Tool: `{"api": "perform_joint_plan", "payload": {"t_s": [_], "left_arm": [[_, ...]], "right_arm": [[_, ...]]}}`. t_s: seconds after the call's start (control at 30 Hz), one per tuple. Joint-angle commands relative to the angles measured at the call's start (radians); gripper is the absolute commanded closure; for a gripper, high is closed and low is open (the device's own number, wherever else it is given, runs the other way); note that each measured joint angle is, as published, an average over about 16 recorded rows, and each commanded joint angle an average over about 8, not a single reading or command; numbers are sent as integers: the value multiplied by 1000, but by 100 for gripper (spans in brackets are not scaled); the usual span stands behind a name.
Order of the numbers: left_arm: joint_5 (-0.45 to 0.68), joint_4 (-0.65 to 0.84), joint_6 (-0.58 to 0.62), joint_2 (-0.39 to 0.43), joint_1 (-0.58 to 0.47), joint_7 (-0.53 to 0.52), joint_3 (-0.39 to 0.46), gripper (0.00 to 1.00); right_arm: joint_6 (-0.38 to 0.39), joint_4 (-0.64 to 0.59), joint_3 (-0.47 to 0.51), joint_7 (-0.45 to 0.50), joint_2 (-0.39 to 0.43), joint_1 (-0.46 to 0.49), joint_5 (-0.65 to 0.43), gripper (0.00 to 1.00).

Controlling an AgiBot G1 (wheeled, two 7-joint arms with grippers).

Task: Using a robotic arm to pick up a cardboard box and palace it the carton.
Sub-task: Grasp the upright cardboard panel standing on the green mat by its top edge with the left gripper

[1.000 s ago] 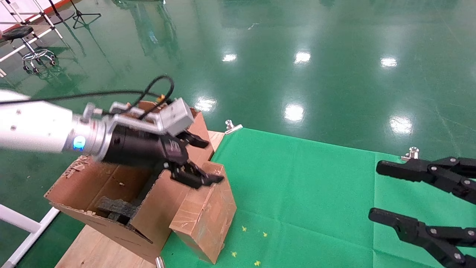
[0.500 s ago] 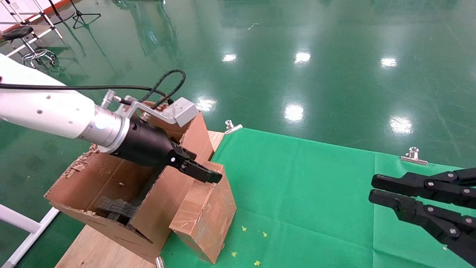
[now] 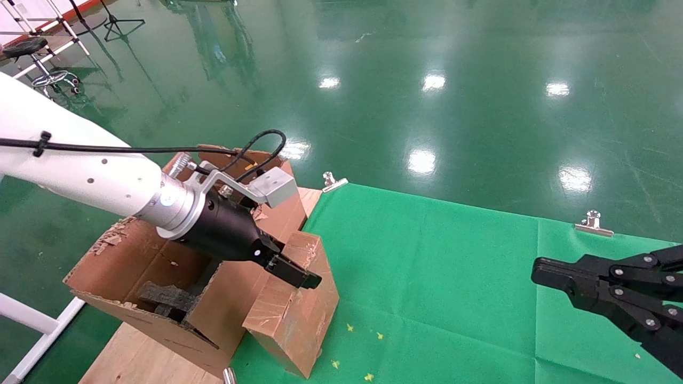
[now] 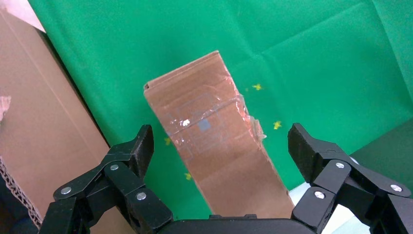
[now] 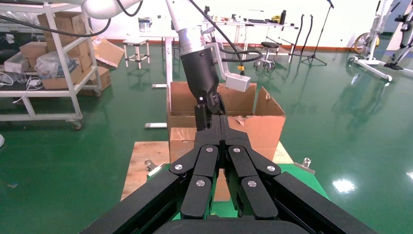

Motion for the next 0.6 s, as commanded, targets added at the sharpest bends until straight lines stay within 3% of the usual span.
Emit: {"api": "perform_joint_plan", "payload": {"t_s": [0.03, 0.1, 0.13, 0.2, 0.23, 0.37, 0.4, 0.6], "left_arm": [[0, 0, -5, 2, -2, 5, 11, 0], [1, -1, -6, 3, -2, 8, 15, 3], [1, -1, -7, 3, -3, 9, 16, 11], [2, -1, -8, 3, -3, 12, 19, 36], [2, -1, -8, 3, -3, 11, 19, 48], [1, -1, -8, 3, -3, 10, 17, 95], [1, -1, -8, 3, -3, 9, 16, 100], [0, -1, -8, 3, -2, 7, 13, 100]], "right_arm": [[0, 0, 0, 0, 0, 0, 0, 72], [0, 0, 0, 0, 0, 0, 0, 47], [0, 0, 0, 0, 0, 0, 0, 35], [0, 0, 0, 0, 0, 0, 0, 10], [0, 0, 0, 0, 0, 0, 0, 3], [0, 0, 0, 0, 0, 0, 0, 0], [0, 0, 0, 0, 0, 0, 0, 0], [0, 0, 0, 0, 0, 0, 0, 0]]}}
